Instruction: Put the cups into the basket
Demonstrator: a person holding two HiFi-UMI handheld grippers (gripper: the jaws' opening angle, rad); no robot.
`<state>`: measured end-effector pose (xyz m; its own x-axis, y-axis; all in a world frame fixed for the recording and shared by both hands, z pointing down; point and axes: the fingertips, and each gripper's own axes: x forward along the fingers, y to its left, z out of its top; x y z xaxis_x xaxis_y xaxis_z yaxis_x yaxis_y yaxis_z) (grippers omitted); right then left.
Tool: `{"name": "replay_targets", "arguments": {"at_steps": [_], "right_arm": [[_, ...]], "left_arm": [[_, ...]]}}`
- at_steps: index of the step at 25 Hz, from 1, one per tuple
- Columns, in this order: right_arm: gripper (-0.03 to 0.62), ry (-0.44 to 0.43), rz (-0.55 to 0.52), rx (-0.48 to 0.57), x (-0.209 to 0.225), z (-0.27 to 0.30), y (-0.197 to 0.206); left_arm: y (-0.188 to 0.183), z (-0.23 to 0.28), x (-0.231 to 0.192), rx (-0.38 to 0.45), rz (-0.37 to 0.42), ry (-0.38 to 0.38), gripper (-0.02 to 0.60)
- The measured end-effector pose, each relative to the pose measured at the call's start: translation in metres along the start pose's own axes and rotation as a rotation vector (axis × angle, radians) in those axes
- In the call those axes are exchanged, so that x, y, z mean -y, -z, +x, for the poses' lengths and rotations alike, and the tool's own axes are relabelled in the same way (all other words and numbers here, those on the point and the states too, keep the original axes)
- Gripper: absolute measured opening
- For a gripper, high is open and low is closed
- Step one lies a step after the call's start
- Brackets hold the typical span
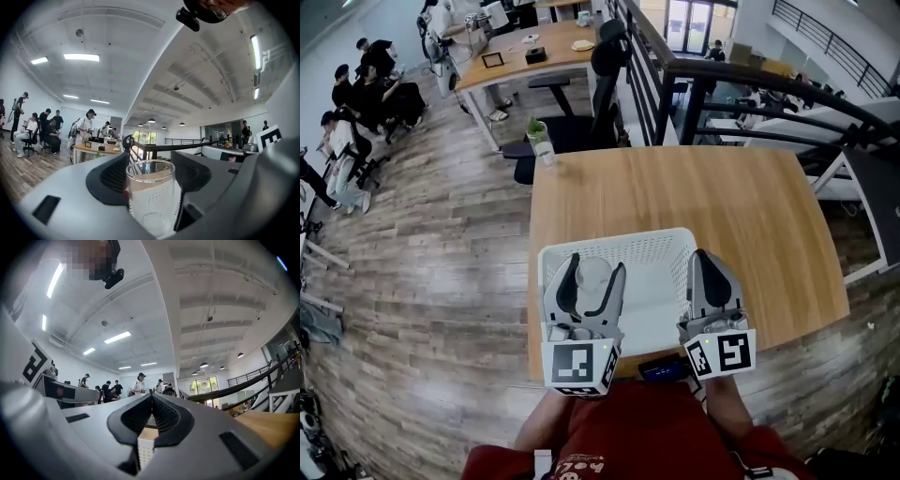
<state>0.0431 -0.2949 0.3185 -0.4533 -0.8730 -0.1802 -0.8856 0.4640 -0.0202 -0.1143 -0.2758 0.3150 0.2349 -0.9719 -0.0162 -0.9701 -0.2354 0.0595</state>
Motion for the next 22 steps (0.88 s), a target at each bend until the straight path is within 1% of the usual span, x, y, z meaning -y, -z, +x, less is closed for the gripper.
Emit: {"name": "replay_targets", "arguments": {"at_steps": [4, 10, 14, 22], "right_arm": [[0.010, 0.016, 0.001, 0.002, -0.001, 0.009, 0.003], [0.011, 0.060, -0.001, 0.001, -0.001, 0.012, 0.004], [0.011, 0.078, -0.014, 0.007, 0.001, 0.010, 0.005], [0.011, 0.074, 0.002, -0.008, 0.015, 0.001, 0.014]], "left_arm": [[0.003, 0.008, -0.004, -0.006, -0.004, 0.047, 0.291], [0.006, 0.019, -0.005, -0.020, -0.011, 0.140, 0.291], [0.014, 0.023, -0.003, -0.029, 0.005, 0.201, 0.291], [0.032, 0.031, 0.012, -0.063, 0.019, 0.263, 0.291]]}}
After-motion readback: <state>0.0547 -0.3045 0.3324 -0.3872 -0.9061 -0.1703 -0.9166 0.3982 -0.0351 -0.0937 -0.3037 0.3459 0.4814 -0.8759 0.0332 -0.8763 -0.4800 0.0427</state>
